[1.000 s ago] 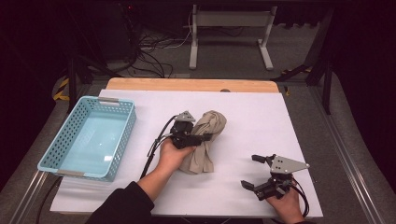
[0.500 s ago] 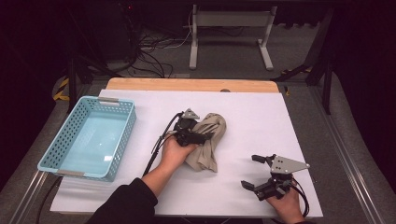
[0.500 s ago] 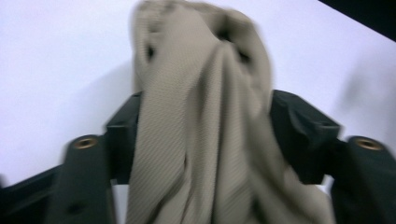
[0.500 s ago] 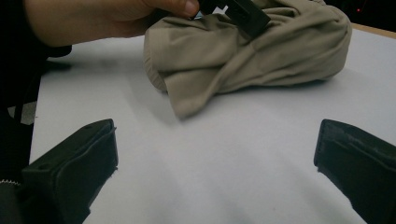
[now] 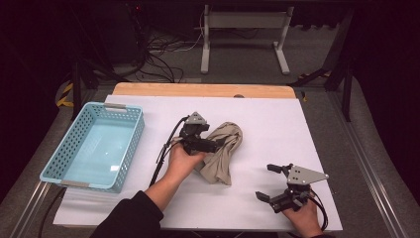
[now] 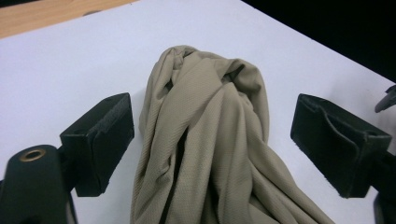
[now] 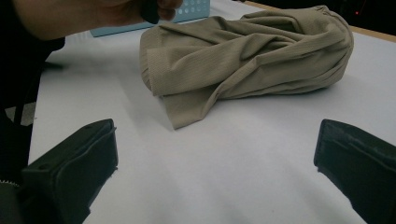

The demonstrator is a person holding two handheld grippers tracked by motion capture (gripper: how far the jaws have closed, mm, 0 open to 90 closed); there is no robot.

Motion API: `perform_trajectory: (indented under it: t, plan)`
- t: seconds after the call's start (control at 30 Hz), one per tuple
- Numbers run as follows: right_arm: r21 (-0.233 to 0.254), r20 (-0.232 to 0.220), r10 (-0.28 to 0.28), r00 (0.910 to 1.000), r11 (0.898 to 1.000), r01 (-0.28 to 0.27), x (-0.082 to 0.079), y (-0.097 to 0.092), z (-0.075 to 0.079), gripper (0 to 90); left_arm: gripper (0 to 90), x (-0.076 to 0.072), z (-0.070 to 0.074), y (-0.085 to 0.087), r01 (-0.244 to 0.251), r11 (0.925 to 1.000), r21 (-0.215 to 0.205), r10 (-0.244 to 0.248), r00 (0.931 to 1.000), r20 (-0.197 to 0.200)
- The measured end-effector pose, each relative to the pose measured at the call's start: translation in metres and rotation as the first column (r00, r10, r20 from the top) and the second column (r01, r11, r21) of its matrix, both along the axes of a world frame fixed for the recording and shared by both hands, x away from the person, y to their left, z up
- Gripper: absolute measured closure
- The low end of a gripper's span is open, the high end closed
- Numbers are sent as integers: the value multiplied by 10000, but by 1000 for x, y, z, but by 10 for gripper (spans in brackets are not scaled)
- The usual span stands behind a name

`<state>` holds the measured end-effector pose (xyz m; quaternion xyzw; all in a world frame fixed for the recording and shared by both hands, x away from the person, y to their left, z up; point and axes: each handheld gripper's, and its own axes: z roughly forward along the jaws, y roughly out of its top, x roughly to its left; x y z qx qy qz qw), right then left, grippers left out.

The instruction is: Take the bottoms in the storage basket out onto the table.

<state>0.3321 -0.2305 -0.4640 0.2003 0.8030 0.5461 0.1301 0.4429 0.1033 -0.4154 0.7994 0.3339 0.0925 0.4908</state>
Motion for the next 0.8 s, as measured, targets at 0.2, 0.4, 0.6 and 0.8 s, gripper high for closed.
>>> perform_trajectory:
  t: [0.2,0.4,0.6,0.8]
  plan:
    - [14,28,-7,10000,10000,7,0,0,0,2,132,-6,7,2,76,10000,-47,-75,9997,216]
    - [6,8,-5,10000,10000,5,0,0,0,2,129,-11,13,6,180,9997,-181,-174,9993,325]
    - [9,24,-7,10000,10000,7,0,0,0,2,118,-17,19,13,215,9994,-289,-200,9985,510]
    - [2,13,-6,10000,10000,6,0,0,0,2,115,-28,27,28,491,9966,-657,-439,9960,779]
